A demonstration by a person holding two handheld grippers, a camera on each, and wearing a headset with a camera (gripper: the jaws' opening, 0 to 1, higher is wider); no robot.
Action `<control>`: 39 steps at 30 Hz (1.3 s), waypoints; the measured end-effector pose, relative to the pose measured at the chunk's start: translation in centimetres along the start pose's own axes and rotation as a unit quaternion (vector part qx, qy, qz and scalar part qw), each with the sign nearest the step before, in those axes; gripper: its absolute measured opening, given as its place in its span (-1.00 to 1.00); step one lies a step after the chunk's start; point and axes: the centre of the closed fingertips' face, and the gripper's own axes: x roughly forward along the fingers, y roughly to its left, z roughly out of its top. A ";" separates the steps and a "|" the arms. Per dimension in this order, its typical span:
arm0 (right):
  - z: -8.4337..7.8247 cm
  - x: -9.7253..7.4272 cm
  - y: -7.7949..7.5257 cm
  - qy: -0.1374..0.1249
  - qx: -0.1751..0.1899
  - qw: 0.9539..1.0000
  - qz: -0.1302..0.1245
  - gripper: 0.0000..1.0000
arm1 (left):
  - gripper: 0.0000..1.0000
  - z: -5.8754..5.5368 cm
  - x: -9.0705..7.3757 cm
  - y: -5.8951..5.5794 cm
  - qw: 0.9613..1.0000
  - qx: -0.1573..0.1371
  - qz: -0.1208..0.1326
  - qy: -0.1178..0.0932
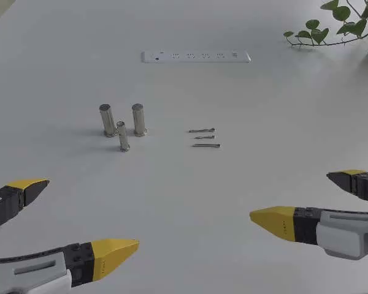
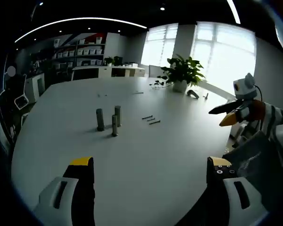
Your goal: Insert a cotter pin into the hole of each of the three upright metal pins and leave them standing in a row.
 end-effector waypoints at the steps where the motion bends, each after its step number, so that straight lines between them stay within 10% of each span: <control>1: 0.0 0.0 0.0 0.000 0.000 1.000 0.000 0.91 | 0.97 0.0 0.0 0.0 1.000 0.000 0.000 0.000; 39: -0.2 0.1 -0.2 0.001 0.011 1.000 0.000 0.89 | 0.97 -1.3 0.1 -0.6 0.999 -0.019 -0.011 0.034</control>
